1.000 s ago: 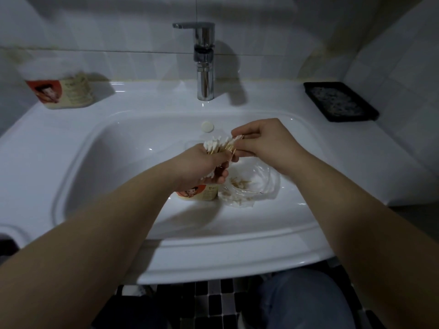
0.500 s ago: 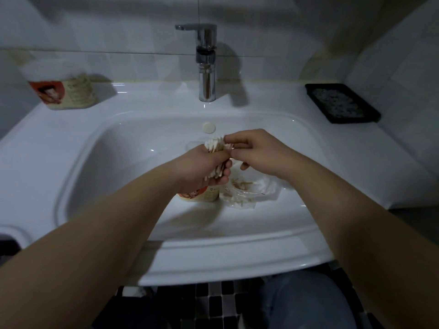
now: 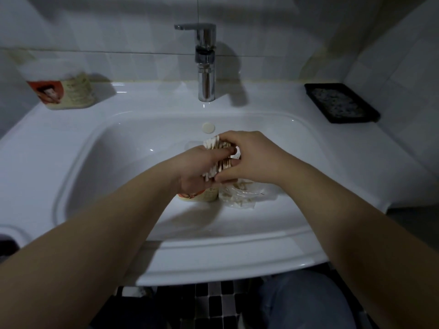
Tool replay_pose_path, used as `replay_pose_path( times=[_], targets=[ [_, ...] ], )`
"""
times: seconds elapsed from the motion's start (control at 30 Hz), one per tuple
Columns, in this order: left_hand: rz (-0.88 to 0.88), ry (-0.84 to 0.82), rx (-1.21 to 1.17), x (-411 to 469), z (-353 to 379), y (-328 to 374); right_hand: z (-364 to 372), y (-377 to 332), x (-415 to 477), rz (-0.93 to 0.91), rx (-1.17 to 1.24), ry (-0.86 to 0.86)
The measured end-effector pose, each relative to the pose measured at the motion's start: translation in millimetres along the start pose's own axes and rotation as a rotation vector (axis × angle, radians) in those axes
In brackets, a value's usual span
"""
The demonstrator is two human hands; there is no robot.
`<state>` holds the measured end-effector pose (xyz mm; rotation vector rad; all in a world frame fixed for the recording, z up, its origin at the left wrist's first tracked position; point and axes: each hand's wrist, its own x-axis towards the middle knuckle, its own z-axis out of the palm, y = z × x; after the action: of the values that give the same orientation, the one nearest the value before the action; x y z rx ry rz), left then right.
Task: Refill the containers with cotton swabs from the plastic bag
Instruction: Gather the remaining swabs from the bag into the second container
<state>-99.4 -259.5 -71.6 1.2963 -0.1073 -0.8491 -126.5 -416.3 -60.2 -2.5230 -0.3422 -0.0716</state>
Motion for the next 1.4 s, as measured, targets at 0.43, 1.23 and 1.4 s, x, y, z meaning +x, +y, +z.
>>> replay_pose_path(
  times=[0.43,1.23,1.4],
  targets=[
    [-0.048,0.025,-0.056,-6,2,7,6,-2,0,-0.021,0.062,0.001],
    [-0.018,0.262,0.005,7,-7,4,-6,-2,-3,0.005,0.016,0.115],
    [0.044,0.378,0.007,9,-12,5,-9,1,-7,0.201,-0.111,-0.063]
  ],
)
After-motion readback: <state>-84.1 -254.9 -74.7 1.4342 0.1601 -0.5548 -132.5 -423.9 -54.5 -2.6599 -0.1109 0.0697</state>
